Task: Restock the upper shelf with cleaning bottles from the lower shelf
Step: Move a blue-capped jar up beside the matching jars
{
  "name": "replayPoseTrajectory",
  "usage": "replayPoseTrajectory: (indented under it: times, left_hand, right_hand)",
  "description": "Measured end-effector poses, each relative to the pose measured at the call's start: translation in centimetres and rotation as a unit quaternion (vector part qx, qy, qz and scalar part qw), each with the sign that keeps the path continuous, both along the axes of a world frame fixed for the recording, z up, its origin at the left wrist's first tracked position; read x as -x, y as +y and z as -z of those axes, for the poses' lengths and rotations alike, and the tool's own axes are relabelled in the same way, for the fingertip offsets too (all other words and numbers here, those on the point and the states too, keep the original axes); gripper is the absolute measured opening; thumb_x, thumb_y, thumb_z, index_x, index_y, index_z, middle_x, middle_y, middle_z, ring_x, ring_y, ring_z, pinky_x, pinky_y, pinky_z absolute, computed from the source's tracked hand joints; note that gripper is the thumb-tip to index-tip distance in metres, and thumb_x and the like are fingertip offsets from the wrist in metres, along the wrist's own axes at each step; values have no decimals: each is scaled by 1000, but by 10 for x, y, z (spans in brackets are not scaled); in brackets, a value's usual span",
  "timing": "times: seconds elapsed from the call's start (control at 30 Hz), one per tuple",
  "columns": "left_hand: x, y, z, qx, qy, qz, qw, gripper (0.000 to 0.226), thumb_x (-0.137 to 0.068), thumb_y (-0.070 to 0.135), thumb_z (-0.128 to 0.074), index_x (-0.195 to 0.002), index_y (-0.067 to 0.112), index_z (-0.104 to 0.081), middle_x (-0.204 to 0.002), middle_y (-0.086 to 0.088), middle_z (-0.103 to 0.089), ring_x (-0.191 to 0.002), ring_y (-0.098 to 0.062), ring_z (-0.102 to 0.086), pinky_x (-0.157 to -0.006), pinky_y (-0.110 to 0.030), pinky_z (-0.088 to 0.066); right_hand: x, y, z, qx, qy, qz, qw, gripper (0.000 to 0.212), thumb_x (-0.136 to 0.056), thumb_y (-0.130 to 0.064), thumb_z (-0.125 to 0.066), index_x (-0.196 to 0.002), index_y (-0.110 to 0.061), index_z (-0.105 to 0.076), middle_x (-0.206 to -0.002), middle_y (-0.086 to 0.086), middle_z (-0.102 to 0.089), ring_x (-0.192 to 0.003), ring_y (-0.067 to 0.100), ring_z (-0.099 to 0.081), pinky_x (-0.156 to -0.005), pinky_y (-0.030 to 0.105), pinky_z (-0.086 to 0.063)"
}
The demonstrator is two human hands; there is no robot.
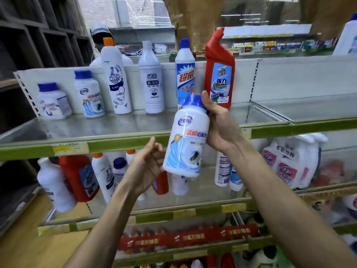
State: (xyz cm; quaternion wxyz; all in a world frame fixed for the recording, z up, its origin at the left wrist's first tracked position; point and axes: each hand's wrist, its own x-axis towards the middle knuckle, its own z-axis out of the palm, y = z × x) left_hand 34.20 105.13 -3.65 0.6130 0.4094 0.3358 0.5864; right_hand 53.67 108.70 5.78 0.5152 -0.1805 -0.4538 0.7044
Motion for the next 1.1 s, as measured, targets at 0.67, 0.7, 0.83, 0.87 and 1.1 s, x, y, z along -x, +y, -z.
replayPoseTrajectory:
  times: [0.67, 0.7, 0.83, 0.87, 1.1]
  left_hand:
    - [55, -29, -70, -122, 289, -204, 927, 71, -67, 37, -86, -128, 21, -55, -119, -1, -71, -107, -13, -70, -91, -32, -58]
    - [66, -31, -75, -114, 289, -218, 925, 67, -71, 32, -87, -129, 22, -55, -118, -1, -71, -105, -13, -71, -88, -32, -59]
    - [115, -37, -86, -101, 306, -240, 916, 52, -79, 24, -83, -125, 24, -58, -110, 4, -75, -95, -6, -73, -71, -15, -53]
    - [127, -36, -87, -105, 300, -237, 918, 52, -79, 23, -83, -125, 21, -58, -111, 2, -75, -97, -9, -73, -75, -18, -54]
    - [224, -4, -98, -111, 340, -197, 913, 55, -82, 5, -79, -127, 9, -49, -120, -13, -67, -89, -8, -71, -72, -15, -55]
  right_hand:
    - [119, 39, -59, -120, -73, -8, 990, 40, -87, -32, -68, -108, 3, -70, -105, 17, -75, -92, 28, -72, -83, 43, -60]
    - [134, 39, -62, -122, -75, -12, 990, 45, -88, -32, -68, -112, 5, -69, -111, 20, -74, -96, 31, -71, -87, 47, -59]
    - [186, 39, -66, -131, -85, -13, 988, 43, -93, -34, -66, -115, 3, -69, -111, 18, -74, -93, 29, -71, -82, 44, -60]
    - [197, 38, -67, -135, -92, -19, 986, 39, -95, -33, -64, -114, 0, -69, -105, 15, -75, -88, 26, -72, -75, 39, -60]
    - [286, 50, -73, -237, -199, 113, 944, 29, -93, -37, -67, -108, -12, -74, -101, 4, -76, -87, 15, -68, -73, 28, -53]
